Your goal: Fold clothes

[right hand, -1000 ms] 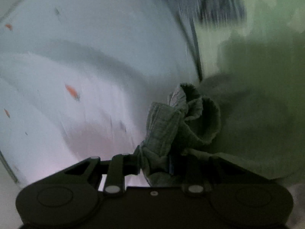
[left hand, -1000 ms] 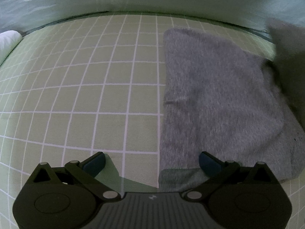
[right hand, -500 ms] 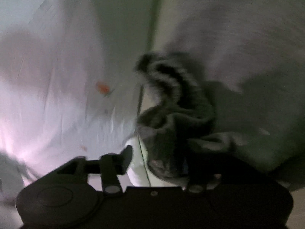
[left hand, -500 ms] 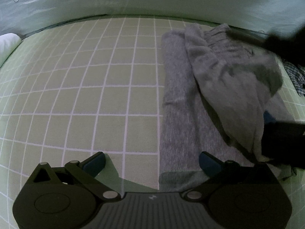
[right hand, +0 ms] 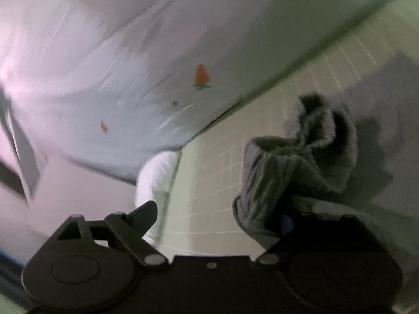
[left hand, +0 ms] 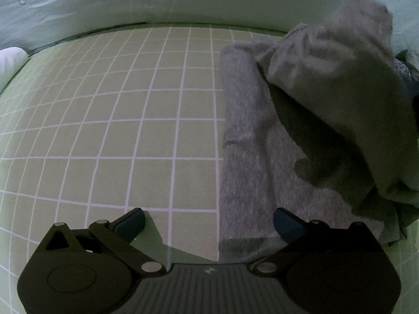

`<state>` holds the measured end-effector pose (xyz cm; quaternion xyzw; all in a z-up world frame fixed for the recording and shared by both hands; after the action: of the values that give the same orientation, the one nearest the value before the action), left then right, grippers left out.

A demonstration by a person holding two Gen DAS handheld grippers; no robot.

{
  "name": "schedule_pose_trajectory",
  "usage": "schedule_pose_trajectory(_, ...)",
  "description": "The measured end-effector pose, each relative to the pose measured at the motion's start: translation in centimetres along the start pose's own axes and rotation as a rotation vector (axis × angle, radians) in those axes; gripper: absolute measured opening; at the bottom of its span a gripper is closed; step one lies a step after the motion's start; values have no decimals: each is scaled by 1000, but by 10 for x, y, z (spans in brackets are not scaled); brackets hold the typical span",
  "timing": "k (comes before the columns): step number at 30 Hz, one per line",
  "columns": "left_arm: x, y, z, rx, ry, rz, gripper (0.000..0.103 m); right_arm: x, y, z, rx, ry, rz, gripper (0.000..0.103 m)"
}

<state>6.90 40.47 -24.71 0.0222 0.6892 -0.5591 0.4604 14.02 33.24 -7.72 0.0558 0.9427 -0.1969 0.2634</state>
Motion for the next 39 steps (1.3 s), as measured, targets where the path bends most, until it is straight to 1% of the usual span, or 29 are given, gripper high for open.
schedule_pose_trajectory(2,0,0,0,0,-1,0,103,-2,-2,-7,-2,-59,1,93)
schedule_pose_trajectory(3,-1,1,0,0,-2,-2,103,-4,-3,-7,-2,-67,6,93)
schedule_pose_trajectory(7,-3,1,-1,-2,-11,-13,103,0,-13,23,23,66,-2,91)
schedule_pose_trajectory(10,-7,1,-4,1,-31,-22,103,6,-23,44,35,173,2,84)
schedule_pose_trajectory(11,-7,1,-5,2,-43,-25,103,8,-27,49,36,202,5,78)
schedule_pose_trajectory(12,-8,1,-7,3,-55,-26,103,8,-29,52,37,219,9,77)
schedule_pose_trajectory(15,-8,-2,-13,0,-87,-31,102,6,-36,45,22,195,24,79)
schedule_pose_trajectory(17,-7,-4,-16,-10,-103,-34,99,7,-35,44,13,200,22,82)
schedule_pose_trajectory(18,-7,-5,-18,-12,-112,-34,98,10,-33,48,21,215,8,82)
schedule_pose_trajectory(20,-7,-9,-24,-23,-139,-27,98,21,-39,60,64,251,-47,82)
schedule_pose_trajectory(22,-9,-15,-30,-35,-164,-6,97,31,-40,63,61,274,-80,84)
schedule_pose_trajectory(24,-13,-21,-36,-50,-183,20,93,38,-48,63,31,312,-102,90)
schedule_pose_trajectory(25,-16,-25,-38,-56,-190,36,91,40,-53,64,23,328,-102,91)
schedule_pose_trajectory(26,-19,-29,-38,-53,-191,53,89,38,-60,66,32,328,-84,91)
schedule_pose_trajectory(27,-23,-32,-39,-48,-192,70,87,35,-67,69,48,320,-59,94)
schedule_pose_trajectory(30,-39,-44,-26,9,-149,142,86,23,-89,80,117,287,31,97)
schedule_pose_trajectory(32,-48,-49,-5,76,-86,178,86,15,-102,94,206,246,99,101)
schedule_pose_trajectory(33,-53,-51,6,109,-55,195,86,11,-108,102,255,224,124,101)
schedule_pose_trajectory(34,-56,-52,19,145,-12,206,86,9,-113,109,294,211,142,101)
schedule_pose_trajectory(36,-58,-47,45,185,92,210,86,7,-125,125,355,199,163,101)
schedule_pose_trajectory(38,-55,-38,67,198,174,213,87,5,-134,138,406,197,183,101)
schedule_pose_trajectory(39,-53,-32,72,204,190,202,87,5,-135,141,416,207,191,101)
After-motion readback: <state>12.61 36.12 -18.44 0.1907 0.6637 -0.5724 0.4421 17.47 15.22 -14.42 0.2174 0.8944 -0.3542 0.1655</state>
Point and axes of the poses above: each gripper's, at about its wrist camera, not at the fingertips, and y roughly the way its jaws point, z to its right, x to its underside, the point moved 8 cm from there along y, roughly the way its jaws point, and after that the axes turned 14 degrees about z, right-handed, at the moved point
